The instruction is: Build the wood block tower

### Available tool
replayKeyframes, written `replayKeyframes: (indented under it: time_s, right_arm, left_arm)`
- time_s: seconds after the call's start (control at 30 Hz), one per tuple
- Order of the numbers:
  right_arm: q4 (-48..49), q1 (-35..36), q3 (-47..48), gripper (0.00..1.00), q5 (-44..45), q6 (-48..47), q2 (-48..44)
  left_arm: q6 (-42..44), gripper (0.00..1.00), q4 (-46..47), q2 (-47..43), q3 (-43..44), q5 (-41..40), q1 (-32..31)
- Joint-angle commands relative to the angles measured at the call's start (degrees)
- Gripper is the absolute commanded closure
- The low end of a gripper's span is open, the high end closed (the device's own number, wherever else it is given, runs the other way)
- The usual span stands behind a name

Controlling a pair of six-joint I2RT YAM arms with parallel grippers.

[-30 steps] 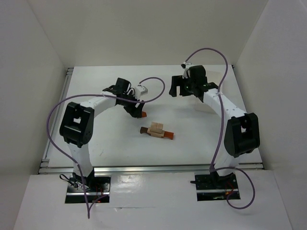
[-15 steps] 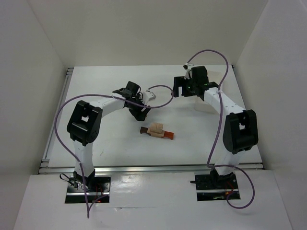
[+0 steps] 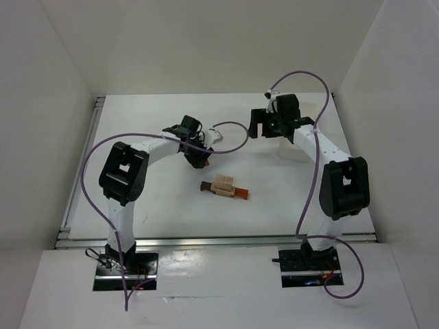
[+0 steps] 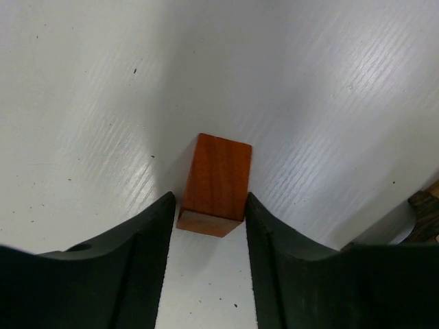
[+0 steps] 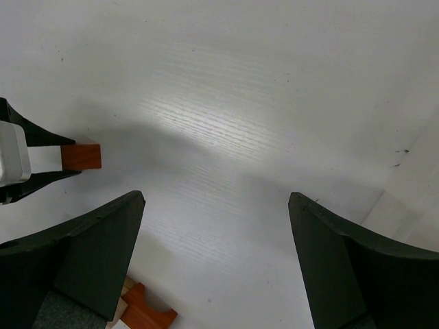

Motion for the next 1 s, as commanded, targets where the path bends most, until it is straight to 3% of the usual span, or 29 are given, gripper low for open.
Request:
replayKeyframes:
  time_s: [0.0,0.13,0.27,0.47,0.8,0.97]
  right_arm:
    - [-0.02,-0.41,0.7,0.06,-0.44,-0.22,-0.34]
    - [-0.02,-0.41,-0.35,0.06,-0.44,-0.22,-1.48]
    - [-0.02,-0.41,-0.35,0.06,-0.44,-0.22,-1.49]
    - [0.51,-0.41,-1.4,0.05,-2.37,-0.92,-3.16]
    - [-0.02,-0.41,-3.69,0.05,-2.37,-1.19,-6.66]
    - [-0.02,-0.41,-6.06,0.04,-1.05,-0.57,-9.92]
  left_arm:
    - [2.76,0.52,-0.15,-0.58,0.53,2.1,0.02]
    - [3.99,0.72,-0.68,-1.72,1.06,2.1,-0.51]
    - [5.66,0.82,-0.68,-4.7,1.59,2.1,-0.51]
    - [9.43,0.83,-0.07,-13.65,0.89,0.34,-0.51]
    - [20.85,0.81,-12.17,-21.58,7.47,17.19,0.02]
    - [24.9,0.8,-16.67,-23.51,7.4,16.08,-4.72]
